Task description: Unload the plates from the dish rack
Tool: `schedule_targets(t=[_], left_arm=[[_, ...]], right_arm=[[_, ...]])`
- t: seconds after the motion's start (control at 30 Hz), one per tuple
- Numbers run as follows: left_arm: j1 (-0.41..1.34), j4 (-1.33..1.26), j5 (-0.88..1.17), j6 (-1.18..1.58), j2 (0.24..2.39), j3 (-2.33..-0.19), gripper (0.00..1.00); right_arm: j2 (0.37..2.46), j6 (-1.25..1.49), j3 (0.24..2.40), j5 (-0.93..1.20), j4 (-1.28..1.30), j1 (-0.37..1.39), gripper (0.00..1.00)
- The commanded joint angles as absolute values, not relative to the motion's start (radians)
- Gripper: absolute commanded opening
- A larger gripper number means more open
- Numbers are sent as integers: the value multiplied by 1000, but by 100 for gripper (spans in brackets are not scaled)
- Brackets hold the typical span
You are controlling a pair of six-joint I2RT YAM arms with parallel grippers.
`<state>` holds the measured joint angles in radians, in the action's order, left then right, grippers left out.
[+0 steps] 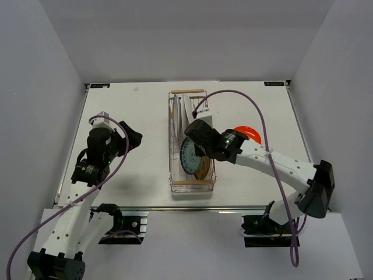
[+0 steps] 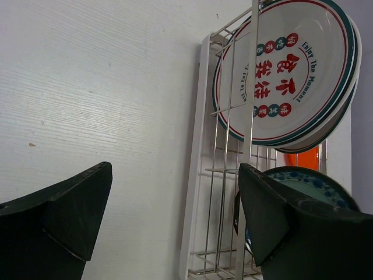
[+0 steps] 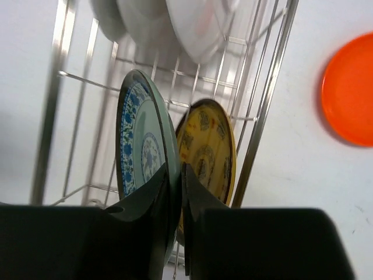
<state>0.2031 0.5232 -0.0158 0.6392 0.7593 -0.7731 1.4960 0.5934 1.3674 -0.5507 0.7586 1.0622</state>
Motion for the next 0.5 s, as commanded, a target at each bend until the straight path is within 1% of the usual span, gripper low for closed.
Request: schedule_targets(t=[0.0, 0.17, 0.27, 0.33, 0.37, 0.43, 0.47], left_arm=[[207, 526, -28, 646, 767, -779, 98], [207, 532, -32, 644, 776, -784, 98], [207, 548, -38, 641, 772, -798, 98], [207, 560, -41, 643, 769, -807, 98], [207, 560, -43, 643, 758, -808, 98], [207, 555, -48, 641, 749, -804, 98], [207, 558, -48, 640, 747, -805, 98]], right_arm=[[1395, 540, 1427, -560, 646, 1068, 0], [1321, 508, 1443, -600, 621, 1051, 0], [1276, 459, 1436, -612, 588, 1007, 0], [1252, 436, 1416, -672, 572, 983, 0], [1243, 434, 1408, -724, 557, 932, 0], [1209, 417, 1378, -732, 534, 890, 0], [1194, 413, 1368, -724, 508, 820, 0]])
